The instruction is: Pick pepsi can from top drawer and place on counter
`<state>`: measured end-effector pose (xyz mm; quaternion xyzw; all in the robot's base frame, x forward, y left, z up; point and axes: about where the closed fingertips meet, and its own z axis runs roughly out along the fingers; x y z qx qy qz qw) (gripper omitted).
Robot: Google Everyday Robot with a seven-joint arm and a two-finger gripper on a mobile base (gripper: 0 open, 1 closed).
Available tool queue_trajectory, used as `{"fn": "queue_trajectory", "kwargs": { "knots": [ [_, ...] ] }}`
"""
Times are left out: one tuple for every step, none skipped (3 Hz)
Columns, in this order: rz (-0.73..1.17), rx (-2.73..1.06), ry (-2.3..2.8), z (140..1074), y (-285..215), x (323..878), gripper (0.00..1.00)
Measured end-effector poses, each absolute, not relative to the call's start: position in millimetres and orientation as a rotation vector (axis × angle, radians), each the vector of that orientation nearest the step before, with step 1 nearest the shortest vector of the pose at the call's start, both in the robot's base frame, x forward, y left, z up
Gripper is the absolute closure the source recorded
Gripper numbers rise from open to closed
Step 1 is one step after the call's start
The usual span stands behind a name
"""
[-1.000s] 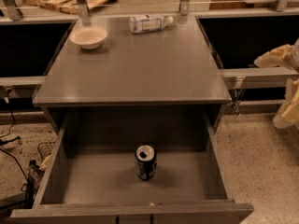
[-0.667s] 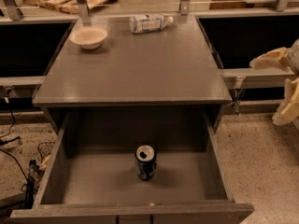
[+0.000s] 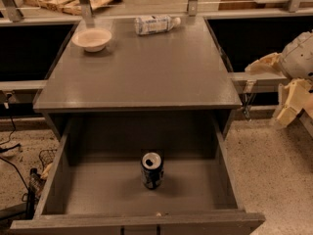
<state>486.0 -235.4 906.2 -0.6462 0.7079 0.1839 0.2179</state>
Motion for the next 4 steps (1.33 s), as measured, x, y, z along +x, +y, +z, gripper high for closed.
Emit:
{"fn": "queue_trajectory", "kwargs": {
  "knots": [
    [0.526, -1.775, 1.935, 899, -239, 487, 0.00],
    [0.595, -1.776, 1.889, 888, -241, 466, 0.00],
    [0.712, -1.730, 1.843, 854, -264, 394, 0.00],
    [0.712, -1.730, 1.842, 854, -264, 394, 0.00]
  ]
}}
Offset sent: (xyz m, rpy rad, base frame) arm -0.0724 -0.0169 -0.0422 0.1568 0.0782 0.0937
